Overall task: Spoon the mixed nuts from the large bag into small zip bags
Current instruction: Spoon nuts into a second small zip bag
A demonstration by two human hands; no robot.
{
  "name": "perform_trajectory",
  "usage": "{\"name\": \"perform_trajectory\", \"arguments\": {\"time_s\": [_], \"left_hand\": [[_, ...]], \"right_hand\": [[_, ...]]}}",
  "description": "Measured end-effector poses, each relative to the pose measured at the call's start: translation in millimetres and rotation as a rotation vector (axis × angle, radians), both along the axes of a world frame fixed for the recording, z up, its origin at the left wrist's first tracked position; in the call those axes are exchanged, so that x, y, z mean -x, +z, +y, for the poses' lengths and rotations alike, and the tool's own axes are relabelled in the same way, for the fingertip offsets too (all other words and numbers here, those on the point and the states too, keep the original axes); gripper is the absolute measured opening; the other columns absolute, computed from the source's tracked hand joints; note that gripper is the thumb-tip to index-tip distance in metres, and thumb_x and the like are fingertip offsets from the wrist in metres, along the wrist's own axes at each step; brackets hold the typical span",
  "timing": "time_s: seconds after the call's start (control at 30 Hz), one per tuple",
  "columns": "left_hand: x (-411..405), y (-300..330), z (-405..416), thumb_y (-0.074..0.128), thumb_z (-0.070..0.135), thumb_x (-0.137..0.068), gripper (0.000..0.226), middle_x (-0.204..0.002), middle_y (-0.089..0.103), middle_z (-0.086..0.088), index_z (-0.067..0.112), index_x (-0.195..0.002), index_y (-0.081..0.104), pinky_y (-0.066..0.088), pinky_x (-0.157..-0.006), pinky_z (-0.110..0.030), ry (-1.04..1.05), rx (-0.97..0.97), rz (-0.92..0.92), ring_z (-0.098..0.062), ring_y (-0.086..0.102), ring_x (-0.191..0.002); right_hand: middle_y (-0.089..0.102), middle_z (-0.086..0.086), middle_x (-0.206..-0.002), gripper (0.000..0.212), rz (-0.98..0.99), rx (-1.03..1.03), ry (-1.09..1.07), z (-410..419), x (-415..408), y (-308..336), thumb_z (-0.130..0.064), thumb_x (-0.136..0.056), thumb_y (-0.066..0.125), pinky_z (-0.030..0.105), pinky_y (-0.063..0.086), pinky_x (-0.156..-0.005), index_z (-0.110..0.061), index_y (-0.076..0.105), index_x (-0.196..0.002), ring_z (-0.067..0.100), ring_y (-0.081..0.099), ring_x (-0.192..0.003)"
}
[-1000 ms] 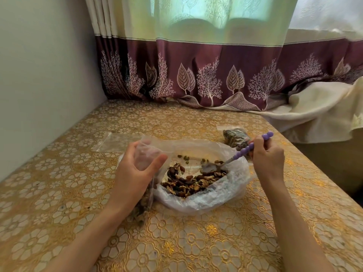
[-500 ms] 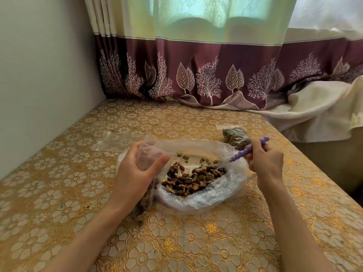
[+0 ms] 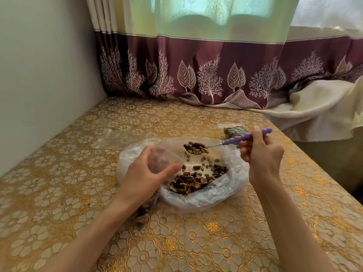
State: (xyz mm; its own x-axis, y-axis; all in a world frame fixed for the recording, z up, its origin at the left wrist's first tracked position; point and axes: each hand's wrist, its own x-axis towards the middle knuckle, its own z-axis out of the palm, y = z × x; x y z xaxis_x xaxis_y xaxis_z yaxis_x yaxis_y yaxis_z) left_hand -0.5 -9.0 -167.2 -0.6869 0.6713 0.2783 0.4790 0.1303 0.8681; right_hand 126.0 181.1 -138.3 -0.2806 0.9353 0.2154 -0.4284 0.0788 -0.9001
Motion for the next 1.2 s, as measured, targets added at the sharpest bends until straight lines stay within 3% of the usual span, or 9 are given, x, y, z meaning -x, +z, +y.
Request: {"name": "perform_trajectory", "arguments": {"time_s": [0.23,0.5,0.63,0.8,0.83,0.9,0.97,1.03,1.2], "left_hand": [[0.1,0.9,0.3,0.067,0.067,-0.053,0.076,-0.114,0.063,0.009,0.031,-0.117,0.047,0.047,-0.094,-0.029,0.051,-0.039,-0.046,-0.005,0.060,-0.104],[-0.1,5.9,-0.3,0.075,0.064,-0.054,0.075,-0.103,0.070,0.008,0.029,-0.115,0.050,0.048,-0.093,-0.046,0.078,-0.186,-0.186,-0.011,0.067,-0.096],[-1.5,6.7,-1.9,0.073,0.073,-0.042,0.092,-0.101,0.070,0.006,0.030,-0.118,0.047,0.050,-0.090,-0.049,0.088,-0.224,-0.194,-0.015,0.068,-0.093],[-1.5,8.2,-2.3,0.067,0.083,-0.037,0.121,-0.136,0.050,0.000,0.031,-0.140,0.029,0.039,-0.104,-0.047,0.131,-0.220,-0.146,-0.020,0.049,-0.124],[-2.1,9.0,-2.7,0.068,0.081,-0.039,0.114,-0.133,0.053,0.000,0.036,-0.138,0.032,0.041,-0.102,-0.047,0.109,-0.252,-0.145,-0.020,0.052,-0.121],[-1.5,12.4,-4.3,0.072,0.070,-0.052,0.076,-0.113,0.066,0.006,0.047,-0.119,0.046,0.053,-0.087,-0.040,0.064,-0.324,-0.122,-0.015,0.065,-0.102],[-0.2,17.5,-6.9,0.071,0.051,-0.061,0.053,-0.098,0.070,0.014,0.041,-0.109,0.050,0.057,-0.067,-0.024,0.053,-0.392,-0.074,-0.008,0.070,-0.082],[1.0,22.5,-9.8,0.070,0.040,-0.065,0.046,-0.095,0.070,0.012,0.036,-0.107,0.051,0.053,-0.061,-0.015,0.081,-0.454,-0.052,-0.006,0.069,-0.080],[-1.7,26.7,-12.4,0.068,0.026,-0.071,0.039,-0.099,0.064,0.004,0.033,-0.105,0.051,0.050,-0.058,-0.009,0.101,-0.517,-0.014,-0.001,0.068,-0.080]], "right_hand": [[0.065,0.003,-0.054,0.033,0.038,-0.021,0.143,-33.3,6.6,8.9,-0.020,-0.098,0.049,0.016,0.039,-0.037,-0.005,0.060,-0.071,0.008,0.052,-0.041],[0.067,0.007,-0.061,0.027,0.075,-0.157,0.265,-55.0,10.2,10.5,-0.018,-0.097,0.051,0.019,0.050,-0.047,-0.004,0.063,-0.077,0.018,0.064,-0.051],[0.070,0.010,-0.066,0.025,0.126,-0.176,0.314,-54.3,10.7,12.0,-0.012,-0.098,0.047,0.021,0.051,-0.048,-0.005,0.064,-0.080,0.019,0.066,-0.054],[0.072,0.009,-0.070,0.029,0.211,-0.144,0.348,-49.0,8.3,12.7,-0.012,-0.097,0.046,0.021,0.052,-0.051,-0.006,0.065,-0.077,0.017,0.065,-0.056],[0.071,0.008,-0.068,0.029,0.225,-0.104,0.335,-46.6,7.6,13.0,-0.013,-0.098,0.046,0.020,0.052,-0.050,-0.006,0.065,-0.078,0.016,0.065,-0.055],[0.069,0.006,-0.064,0.029,0.244,-0.015,0.288,-38.9,5.3,13.5,-0.017,-0.098,0.047,0.019,0.052,-0.050,-0.006,0.065,-0.078,0.014,0.064,-0.054],[0.067,0.005,-0.060,0.028,0.227,0.036,0.222,-28.8,2.5,12.7,-0.020,-0.098,0.048,0.018,0.051,-0.048,-0.007,0.064,-0.078,0.013,0.063,-0.051],[0.065,0.004,-0.057,0.028,0.151,0.040,0.151,-18.5,-0.3,8.7,-0.020,-0.098,0.049,0.018,0.048,-0.045,-0.008,0.062,-0.076,0.011,0.059,-0.048],[0.066,0.007,-0.061,0.026,-0.119,-0.071,0.021,-0.1,-1.9,-6.6,-0.015,-0.097,0.048,0.019,0.041,-0.041,-0.007,0.059,-0.074,0.011,0.055,-0.044]]}}
